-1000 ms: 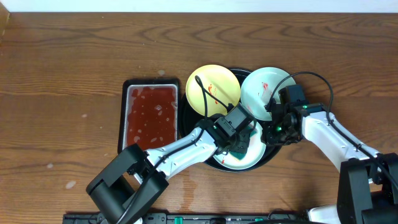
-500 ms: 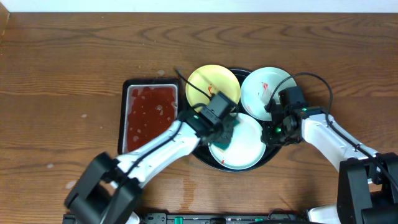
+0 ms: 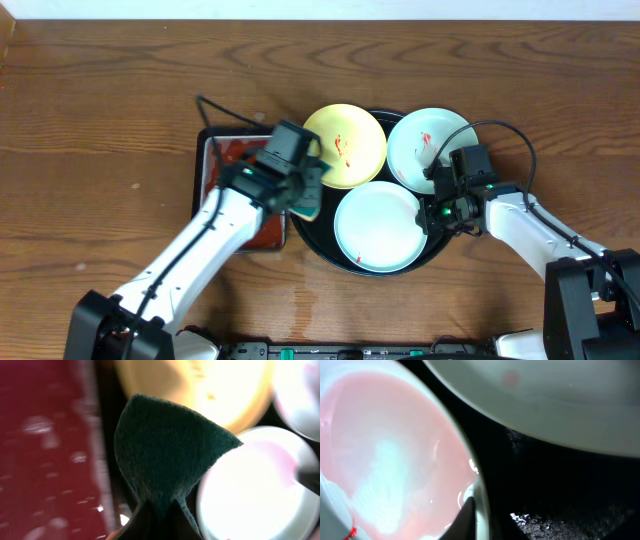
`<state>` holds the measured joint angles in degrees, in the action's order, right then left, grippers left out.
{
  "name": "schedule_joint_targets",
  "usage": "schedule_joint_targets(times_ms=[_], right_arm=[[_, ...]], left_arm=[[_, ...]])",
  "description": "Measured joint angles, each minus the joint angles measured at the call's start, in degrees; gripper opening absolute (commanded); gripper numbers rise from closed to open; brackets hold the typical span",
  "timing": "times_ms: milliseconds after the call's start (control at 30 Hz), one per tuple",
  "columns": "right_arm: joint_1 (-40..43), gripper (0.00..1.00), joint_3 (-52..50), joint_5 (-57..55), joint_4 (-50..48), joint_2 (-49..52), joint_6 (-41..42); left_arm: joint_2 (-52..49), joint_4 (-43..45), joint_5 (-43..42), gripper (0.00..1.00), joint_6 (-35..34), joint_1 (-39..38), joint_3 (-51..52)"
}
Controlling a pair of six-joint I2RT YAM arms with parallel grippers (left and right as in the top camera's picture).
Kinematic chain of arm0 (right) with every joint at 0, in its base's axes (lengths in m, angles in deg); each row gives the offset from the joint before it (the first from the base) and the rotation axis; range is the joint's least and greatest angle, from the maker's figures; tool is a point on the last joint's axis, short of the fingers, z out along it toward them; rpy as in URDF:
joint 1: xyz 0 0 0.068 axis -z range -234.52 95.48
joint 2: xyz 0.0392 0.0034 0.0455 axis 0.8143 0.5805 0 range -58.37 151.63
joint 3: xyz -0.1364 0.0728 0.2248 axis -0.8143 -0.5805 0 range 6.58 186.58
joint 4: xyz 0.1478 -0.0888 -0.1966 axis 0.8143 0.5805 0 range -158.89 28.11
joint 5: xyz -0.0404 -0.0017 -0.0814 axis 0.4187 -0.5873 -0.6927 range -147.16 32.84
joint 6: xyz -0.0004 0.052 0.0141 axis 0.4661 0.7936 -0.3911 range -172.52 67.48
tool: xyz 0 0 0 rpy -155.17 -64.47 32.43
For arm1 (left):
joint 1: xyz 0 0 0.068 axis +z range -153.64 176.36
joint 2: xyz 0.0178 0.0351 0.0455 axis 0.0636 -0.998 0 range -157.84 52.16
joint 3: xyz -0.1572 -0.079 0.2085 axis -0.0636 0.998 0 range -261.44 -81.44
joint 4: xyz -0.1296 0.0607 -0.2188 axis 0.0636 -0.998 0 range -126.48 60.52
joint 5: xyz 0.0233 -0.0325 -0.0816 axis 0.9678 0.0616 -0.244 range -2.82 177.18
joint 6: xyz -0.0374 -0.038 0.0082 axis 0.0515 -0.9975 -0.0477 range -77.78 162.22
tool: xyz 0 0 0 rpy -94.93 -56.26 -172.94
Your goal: Clean dirty plates on tray and stack at the side
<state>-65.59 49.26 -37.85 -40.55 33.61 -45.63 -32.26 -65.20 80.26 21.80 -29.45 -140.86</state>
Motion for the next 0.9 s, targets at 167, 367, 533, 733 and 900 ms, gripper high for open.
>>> schedule_joint_targets(times_ms=[167,367,533,733,900], right_arm=[[0.11,0.01,-0.13,0.85,0.24,0.00,0.31],[0.11,0.01,-0.17,1.25,0.31,0.00,0.31],[0.09,0.01,-0.17,1.53,0.74,-0.20,0.31],[-0.04,0.01,-1.14,1.38,0.87,-5.20,0.28],[-0.07,0.01,-1.18,-0.02,0.79,-13.09,0.24]], left_arm=[[0.00,-1.62,1.03,0.08,1.29,7.13,0.02],[0.00,-1.81,1.33,0.08,1.66,13.42,0.02],[0.00,-1.97,1.33,0.08,2.08,16.02,0.17],[0.00,-3.93,1.40,0.08,2.47,16.28,0.92],[0.00,-3.96,2.19,0.08,2.49,16.28,0.92]])
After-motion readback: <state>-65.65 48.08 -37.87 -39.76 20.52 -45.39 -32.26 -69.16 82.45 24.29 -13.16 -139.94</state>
